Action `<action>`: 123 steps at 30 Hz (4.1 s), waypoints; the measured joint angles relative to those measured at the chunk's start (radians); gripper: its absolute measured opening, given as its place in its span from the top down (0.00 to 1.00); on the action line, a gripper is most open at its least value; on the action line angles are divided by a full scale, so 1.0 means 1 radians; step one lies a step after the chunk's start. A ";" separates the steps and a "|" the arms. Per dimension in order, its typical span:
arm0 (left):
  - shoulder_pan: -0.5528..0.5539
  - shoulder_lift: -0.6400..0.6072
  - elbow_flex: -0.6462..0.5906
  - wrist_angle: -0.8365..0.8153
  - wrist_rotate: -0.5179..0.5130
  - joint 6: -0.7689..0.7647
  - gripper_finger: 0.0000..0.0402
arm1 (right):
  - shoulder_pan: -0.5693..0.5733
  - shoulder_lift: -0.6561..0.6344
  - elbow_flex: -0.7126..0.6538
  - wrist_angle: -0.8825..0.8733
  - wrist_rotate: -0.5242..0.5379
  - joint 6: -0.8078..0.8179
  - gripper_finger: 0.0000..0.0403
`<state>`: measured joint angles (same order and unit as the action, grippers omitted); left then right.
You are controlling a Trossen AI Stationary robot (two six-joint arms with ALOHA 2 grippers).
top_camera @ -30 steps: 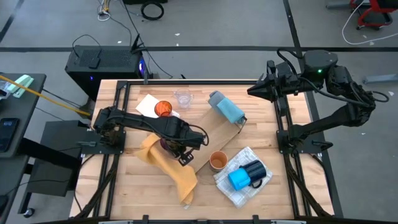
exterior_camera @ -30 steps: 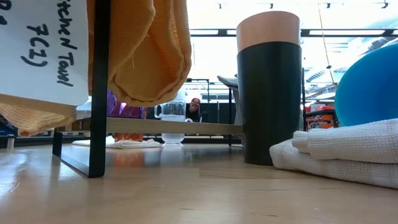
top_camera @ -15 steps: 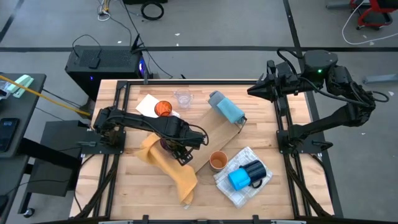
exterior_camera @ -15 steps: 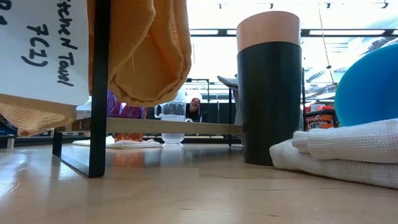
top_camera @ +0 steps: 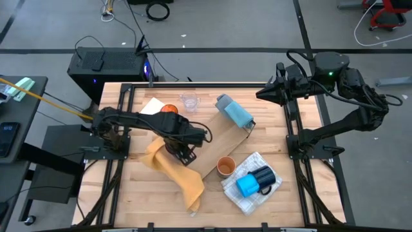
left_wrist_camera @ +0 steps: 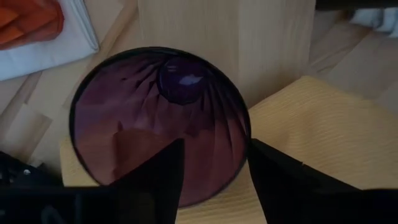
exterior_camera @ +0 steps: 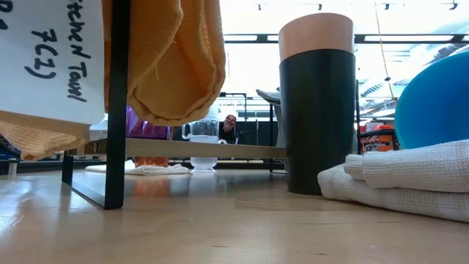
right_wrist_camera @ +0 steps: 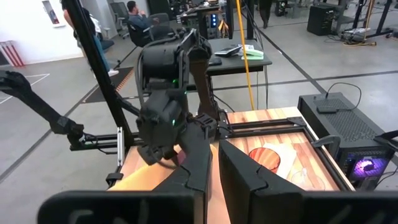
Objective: Stack small to large cups/mugs on shelf
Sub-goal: Remove the orange cup from the top of the black cup
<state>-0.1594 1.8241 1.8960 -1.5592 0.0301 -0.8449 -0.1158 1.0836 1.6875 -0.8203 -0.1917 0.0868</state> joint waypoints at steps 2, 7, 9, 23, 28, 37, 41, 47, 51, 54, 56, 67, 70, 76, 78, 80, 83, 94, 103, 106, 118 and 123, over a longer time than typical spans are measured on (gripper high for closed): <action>0.000 -0.006 0.017 -0.003 0.000 0.000 0.55 | 0.000 0.000 0.000 0.000 0.000 0.000 0.90; -0.001 -0.007 0.095 -0.005 -0.015 0.003 0.55 | 0.000 0.000 0.000 0.001 0.000 0.000 0.90; -0.001 -0.007 0.117 -0.004 -0.020 0.003 0.55 | 0.000 0.000 0.000 0.001 0.000 0.000 0.90; 0.006 -0.009 0.427 0.267 -0.488 0.240 0.56 | 0.000 0.000 0.000 0.002 0.000 -0.004 0.90; 0.060 -0.007 0.436 0.445 -0.533 0.338 0.53 | 0.000 -0.001 0.000 0.002 0.000 -0.008 0.90; 0.060 -0.004 0.300 0.936 -0.321 0.407 0.47 | 0.000 -0.058 0.000 -0.002 0.016 -0.018 0.90; 0.048 -0.002 0.236 0.939 -0.235 0.347 0.47 | 0.000 -0.102 0.000 -0.002 0.047 -0.020 0.90; 0.043 0.005 0.194 0.923 -0.175 0.338 0.50 | 0.000 -0.145 0.000 -0.002 0.095 -0.021 0.90; 0.043 0.039 0.192 0.901 -0.102 0.349 0.52 | 0.000 -0.142 0.000 -0.002 0.109 -0.014 0.90; 0.043 0.061 0.192 0.855 -0.059 0.375 0.52 | 0.000 -0.129 0.000 -0.002 0.110 -0.001 0.90; 0.043 0.078 0.193 0.823 -0.046 0.402 0.52 | 0.000 -0.125 0.000 -0.002 0.112 0.015 0.90; 0.044 0.105 0.207 0.707 0.040 0.550 0.53 | 0.000 -0.144 0.000 0.003 0.131 0.102 0.90; 0.036 0.094 0.269 0.706 0.035 0.607 0.54 | 0.007 -0.150 0.000 0.004 0.060 0.120 0.90; -0.040 0.028 0.463 0.900 -0.202 0.894 0.58 | 0.124 -0.131 -0.009 0.127 -0.119 0.107 0.90; -0.067 -0.059 0.408 1.056 -0.262 1.012 0.60 | 0.178 -0.126 -0.021 0.153 -0.123 0.075 0.90; -0.072 -0.141 0.384 1.120 -0.319 1.061 0.62 | 0.225 -0.128 -0.032 0.168 -0.110 0.052 0.90; -0.076 -0.279 0.360 1.014 -0.404 1.065 0.66 | 0.271 -0.145 -0.044 0.174 -0.075 0.028 0.90; -0.139 -0.618 0.223 0.602 -0.506 0.979 0.75 | 0.290 -0.156 -0.074 0.174 -0.009 0.051 0.90; -0.136 -1.077 -0.307 0.840 -0.432 0.886 0.80 | 0.290 -0.074 -0.074 0.288 0.113 0.075 0.90; -0.137 -1.229 -0.569 1.059 -0.373 0.886 0.81 | 0.288 -0.038 -0.074 0.328 0.153 0.071 0.90; -0.137 -1.359 -1.136 1.365 -0.245 0.747 0.83 | 0.289 0.127 -0.074 0.163 0.300 0.277 0.90; -0.138 -1.360 -1.167 1.358 -0.244 0.698 0.85 | 0.318 0.218 -0.074 0.002 0.280 0.410 0.90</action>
<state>-0.2970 0.4644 0.7292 -0.2016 -0.2142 -0.1471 0.2026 1.3016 1.6135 -0.8181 0.0879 0.4969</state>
